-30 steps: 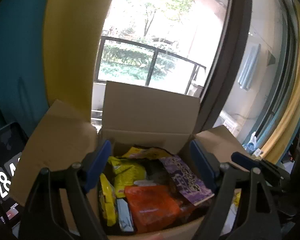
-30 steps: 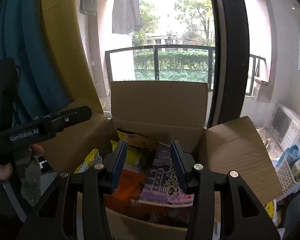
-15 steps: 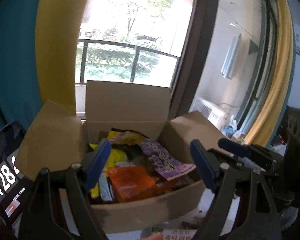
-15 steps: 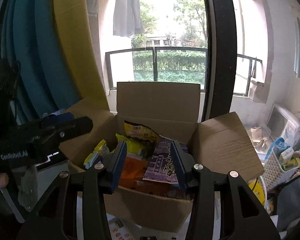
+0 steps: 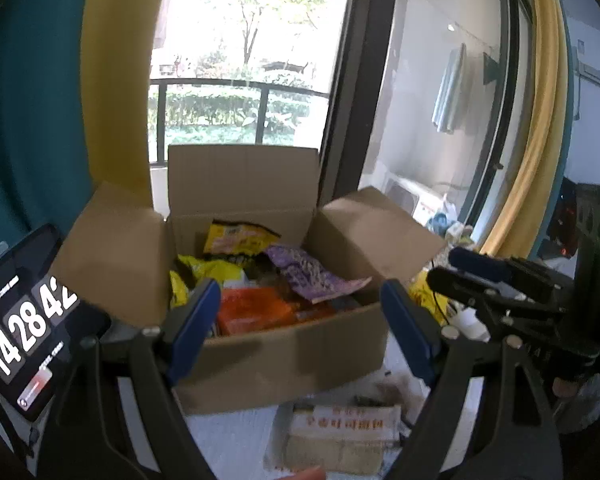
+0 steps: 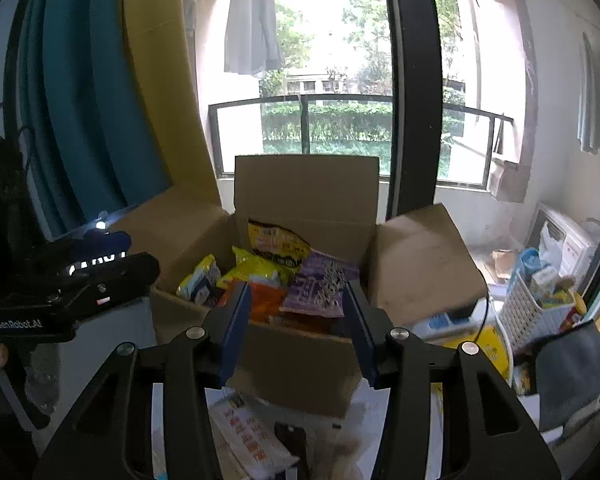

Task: Organize snacks
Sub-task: 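Move both grippers back over the bread packages on the table, then grasp the clear bread bag with the right gripper while the left grasps the sandwich pack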

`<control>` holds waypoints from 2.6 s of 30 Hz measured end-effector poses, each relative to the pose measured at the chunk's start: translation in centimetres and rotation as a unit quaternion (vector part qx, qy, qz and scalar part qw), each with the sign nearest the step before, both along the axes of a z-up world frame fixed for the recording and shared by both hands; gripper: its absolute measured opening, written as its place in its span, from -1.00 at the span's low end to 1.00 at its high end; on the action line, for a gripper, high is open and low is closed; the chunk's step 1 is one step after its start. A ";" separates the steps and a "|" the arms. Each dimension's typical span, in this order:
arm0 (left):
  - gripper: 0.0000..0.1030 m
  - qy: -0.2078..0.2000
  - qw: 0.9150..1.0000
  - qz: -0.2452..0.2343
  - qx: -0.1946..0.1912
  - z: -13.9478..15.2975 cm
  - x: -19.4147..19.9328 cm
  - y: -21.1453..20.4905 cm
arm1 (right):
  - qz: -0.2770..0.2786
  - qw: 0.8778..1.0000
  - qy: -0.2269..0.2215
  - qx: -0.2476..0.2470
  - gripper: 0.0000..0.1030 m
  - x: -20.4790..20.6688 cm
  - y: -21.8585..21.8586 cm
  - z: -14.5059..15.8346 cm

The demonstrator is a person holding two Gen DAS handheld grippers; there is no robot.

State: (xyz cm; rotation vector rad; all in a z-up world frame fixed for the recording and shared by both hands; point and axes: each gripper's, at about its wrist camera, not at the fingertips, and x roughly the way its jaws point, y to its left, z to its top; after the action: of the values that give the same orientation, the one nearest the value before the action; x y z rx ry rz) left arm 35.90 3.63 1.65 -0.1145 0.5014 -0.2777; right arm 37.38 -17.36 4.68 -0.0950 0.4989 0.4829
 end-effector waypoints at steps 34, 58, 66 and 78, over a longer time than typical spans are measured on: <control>0.79 0.173 0.985 -0.005 0.014 -14.0 -7.2 -1.8 | -0.015 0.993 0.115 -0.017 0.19 -0.7 -5.3 -11.1; 0.78 0.232 0.971 -0.007 0.052 -19.5 -10.2 -2.4 | -0.017 0.980 0.193 -0.048 -0.16 -0.3 -5.0 -18.0; 0.24 0.219 0.975 -0.021 0.033 -18.6 -10.7 -1.5 | -0.024 0.985 0.168 -0.023 -0.16 -2.4 -6.7 -15.5; 0.05 0.196 0.981 -0.011 0.013 -16.8 -11.3 -0.9 | -0.005 0.992 0.125 -0.001 -0.16 -5.0 -7.1 -10.6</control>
State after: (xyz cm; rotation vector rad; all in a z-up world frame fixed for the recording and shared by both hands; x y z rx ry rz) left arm 24.57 2.69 -15.17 -0.1382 0.8972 -0.2718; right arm 32.35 -24.48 -5.95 -0.0335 0.7445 0.4872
